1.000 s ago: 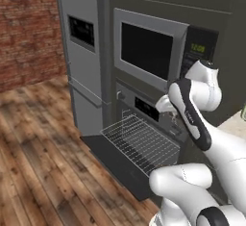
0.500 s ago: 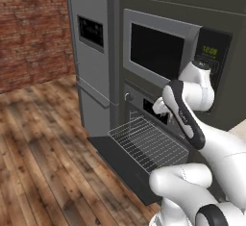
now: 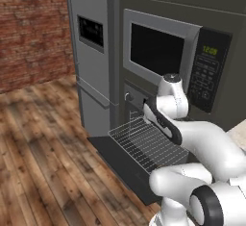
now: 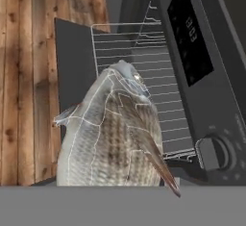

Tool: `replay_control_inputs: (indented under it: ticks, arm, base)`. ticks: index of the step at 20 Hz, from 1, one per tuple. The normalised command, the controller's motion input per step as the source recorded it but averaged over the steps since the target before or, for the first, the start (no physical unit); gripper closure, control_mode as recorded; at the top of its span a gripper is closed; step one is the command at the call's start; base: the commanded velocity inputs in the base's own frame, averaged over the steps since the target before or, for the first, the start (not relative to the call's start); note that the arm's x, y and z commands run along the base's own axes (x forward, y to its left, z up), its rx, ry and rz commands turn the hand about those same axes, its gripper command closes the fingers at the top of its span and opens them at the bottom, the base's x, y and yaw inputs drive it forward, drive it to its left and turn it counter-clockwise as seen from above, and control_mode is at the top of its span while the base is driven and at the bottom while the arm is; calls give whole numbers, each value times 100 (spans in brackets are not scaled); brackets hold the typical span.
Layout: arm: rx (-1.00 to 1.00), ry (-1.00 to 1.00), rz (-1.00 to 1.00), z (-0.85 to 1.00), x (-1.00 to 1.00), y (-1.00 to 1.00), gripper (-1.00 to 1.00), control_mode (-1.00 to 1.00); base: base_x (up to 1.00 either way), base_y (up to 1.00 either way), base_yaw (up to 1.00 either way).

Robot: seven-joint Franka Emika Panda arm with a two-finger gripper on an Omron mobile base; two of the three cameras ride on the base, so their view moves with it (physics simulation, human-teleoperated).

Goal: Place the fish on the rack of the oven, and slide the rack back inside. Close the oven door.

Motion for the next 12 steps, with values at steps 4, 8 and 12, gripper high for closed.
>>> replay_control_inputs:
  ticks: [4, 8, 12]
  arm:
    - [-20, 1, 0, -79, 42, 7, 100, -100]
    - [-18, 1, 0, -69, 47, 2, 100, -100]
    - [-15, 0, 0, -60, 49, 0, 100, -100]
  base:
    - [0, 0, 0]
    - [0, 0, 0]
    - [0, 0, 0]
